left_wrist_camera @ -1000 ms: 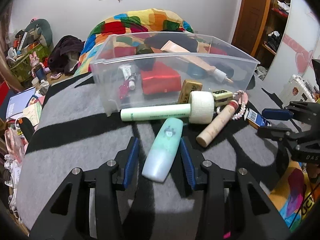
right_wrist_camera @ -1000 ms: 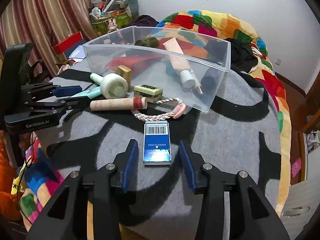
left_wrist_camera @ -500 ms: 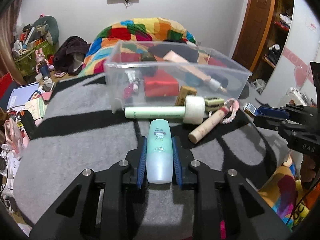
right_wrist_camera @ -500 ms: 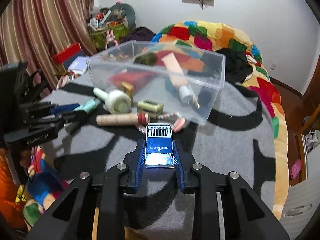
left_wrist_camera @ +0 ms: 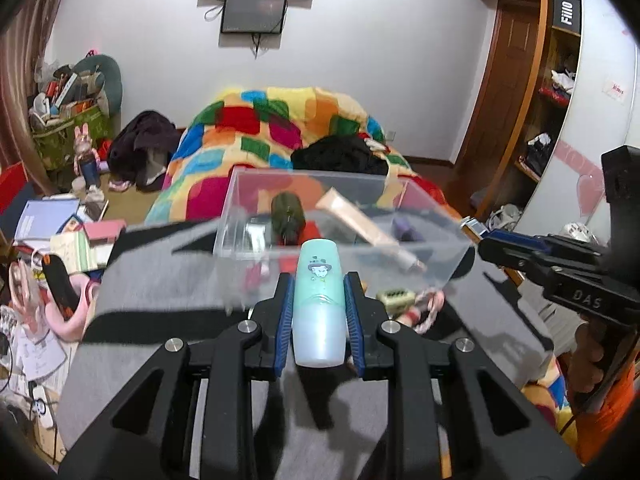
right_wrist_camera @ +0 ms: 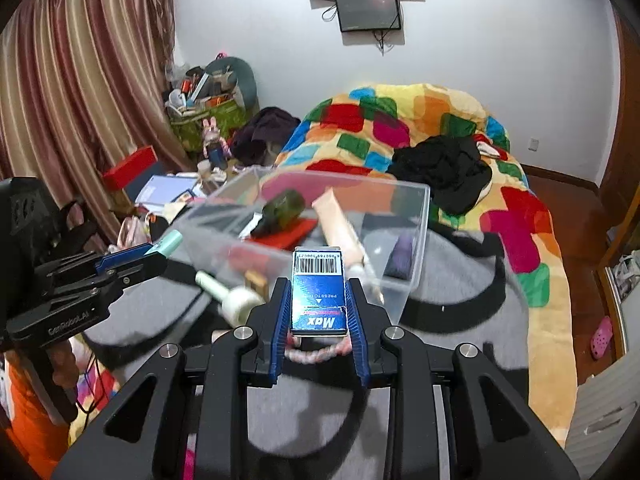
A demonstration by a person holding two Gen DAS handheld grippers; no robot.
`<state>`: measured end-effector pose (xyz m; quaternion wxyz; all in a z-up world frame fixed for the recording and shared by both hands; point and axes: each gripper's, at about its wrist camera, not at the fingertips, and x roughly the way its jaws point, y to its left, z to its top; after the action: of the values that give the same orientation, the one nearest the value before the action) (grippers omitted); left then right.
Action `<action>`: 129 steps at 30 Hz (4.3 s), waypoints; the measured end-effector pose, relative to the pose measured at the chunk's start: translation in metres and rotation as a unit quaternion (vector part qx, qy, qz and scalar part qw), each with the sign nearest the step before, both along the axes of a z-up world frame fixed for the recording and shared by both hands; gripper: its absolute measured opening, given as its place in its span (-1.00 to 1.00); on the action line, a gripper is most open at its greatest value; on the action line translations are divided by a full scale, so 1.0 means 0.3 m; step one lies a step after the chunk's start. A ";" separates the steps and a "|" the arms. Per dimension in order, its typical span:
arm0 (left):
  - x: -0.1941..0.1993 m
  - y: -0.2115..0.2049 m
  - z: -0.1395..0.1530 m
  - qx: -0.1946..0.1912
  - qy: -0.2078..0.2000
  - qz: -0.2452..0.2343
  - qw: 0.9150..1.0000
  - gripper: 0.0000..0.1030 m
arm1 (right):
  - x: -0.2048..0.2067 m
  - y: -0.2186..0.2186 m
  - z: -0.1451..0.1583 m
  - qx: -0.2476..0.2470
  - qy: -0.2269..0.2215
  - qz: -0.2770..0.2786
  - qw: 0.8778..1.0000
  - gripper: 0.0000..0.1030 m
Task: Organize objects
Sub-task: 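Lower the lotion bottle into the clear box while the right tool drops the card box in, then grasp the white tape roll with the left tool while the right tool grasps the pink rope bracelet, then carry the tape roll into the clear box while the right tool drops the rope bracelet in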
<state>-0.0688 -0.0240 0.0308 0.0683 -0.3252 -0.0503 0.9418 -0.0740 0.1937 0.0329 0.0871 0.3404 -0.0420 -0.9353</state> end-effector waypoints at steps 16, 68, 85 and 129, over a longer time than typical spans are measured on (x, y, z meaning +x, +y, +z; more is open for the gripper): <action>-0.194 0.024 0.017 -0.001 -0.014 0.012 1.000 -0.52 | -0.196 -0.013 -0.036 0.004 -0.018 -0.011 1.000 -0.52; -0.132 0.165 -0.210 -0.048 -0.087 -0.056 0.993 0.02 | -0.076 0.035 -0.239 0.045 -0.096 0.002 0.994 0.07; -0.065 0.140 -0.183 -0.026 -0.069 -0.059 0.996 -0.53 | -0.074 0.049 -0.270 0.004 -0.104 0.001 0.995 -0.80; -0.211 -0.059 0.013 0.007 -0.001 0.037 0.999 -0.53 | -0.294 0.072 -0.047 -0.045 -0.040 -0.027 0.998 -0.80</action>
<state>-0.1320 -0.0416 0.0348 0.0351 -0.3240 -0.0688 0.9429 -0.1623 0.2154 0.0188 0.0756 0.3722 -0.0968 -0.9200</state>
